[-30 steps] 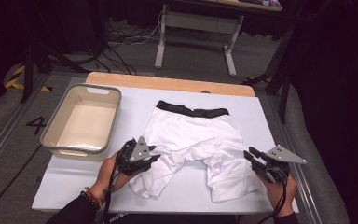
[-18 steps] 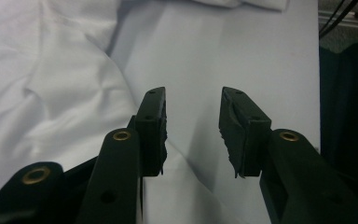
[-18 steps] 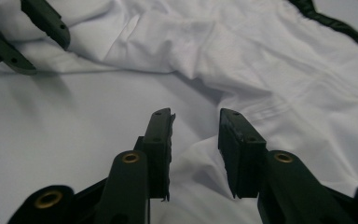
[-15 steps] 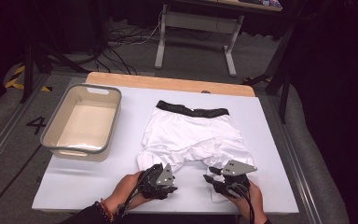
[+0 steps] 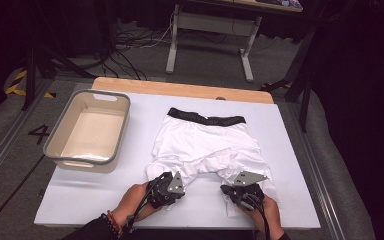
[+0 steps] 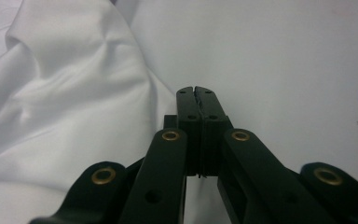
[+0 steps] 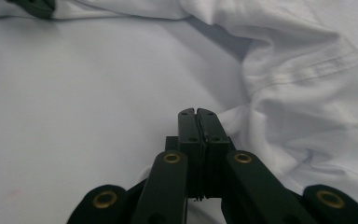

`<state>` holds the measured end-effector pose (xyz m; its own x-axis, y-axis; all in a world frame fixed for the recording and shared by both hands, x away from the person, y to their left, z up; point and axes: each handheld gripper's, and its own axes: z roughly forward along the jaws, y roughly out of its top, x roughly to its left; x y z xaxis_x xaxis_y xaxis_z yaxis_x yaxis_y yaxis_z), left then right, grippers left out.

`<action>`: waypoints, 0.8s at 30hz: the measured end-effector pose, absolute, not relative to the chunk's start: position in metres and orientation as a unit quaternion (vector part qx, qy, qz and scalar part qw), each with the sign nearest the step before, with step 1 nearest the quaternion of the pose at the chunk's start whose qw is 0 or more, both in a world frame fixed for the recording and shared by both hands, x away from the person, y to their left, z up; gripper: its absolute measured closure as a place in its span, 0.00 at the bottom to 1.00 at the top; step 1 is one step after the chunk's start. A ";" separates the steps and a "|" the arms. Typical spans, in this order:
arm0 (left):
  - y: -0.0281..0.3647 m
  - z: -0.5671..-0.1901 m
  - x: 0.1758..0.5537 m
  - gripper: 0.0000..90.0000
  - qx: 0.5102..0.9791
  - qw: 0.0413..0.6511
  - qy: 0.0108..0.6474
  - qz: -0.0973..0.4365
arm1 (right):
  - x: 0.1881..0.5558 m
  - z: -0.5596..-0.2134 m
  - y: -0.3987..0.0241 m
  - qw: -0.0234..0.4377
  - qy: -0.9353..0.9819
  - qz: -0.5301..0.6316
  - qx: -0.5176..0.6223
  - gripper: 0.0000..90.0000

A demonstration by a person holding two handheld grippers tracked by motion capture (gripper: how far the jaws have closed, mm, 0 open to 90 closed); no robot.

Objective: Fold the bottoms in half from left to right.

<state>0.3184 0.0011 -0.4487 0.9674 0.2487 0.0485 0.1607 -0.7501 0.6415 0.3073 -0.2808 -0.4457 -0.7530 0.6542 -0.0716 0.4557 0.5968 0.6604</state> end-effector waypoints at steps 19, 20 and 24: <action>0.002 -0.406 0.279 1.00 0.888 0.458 0.037 0.035 | 0.274 -0.419 -0.263 0.115 0.873 0.406 0.243 0.99; 0.002 -0.405 0.280 1.00 0.885 0.463 0.038 0.030 | 0.273 -0.419 -0.262 0.114 0.875 0.403 0.241 0.98; 0.005 -0.402 0.279 0.99 0.878 0.477 0.034 0.030 | 0.272 -0.420 -0.258 0.113 0.877 0.405 0.234 0.95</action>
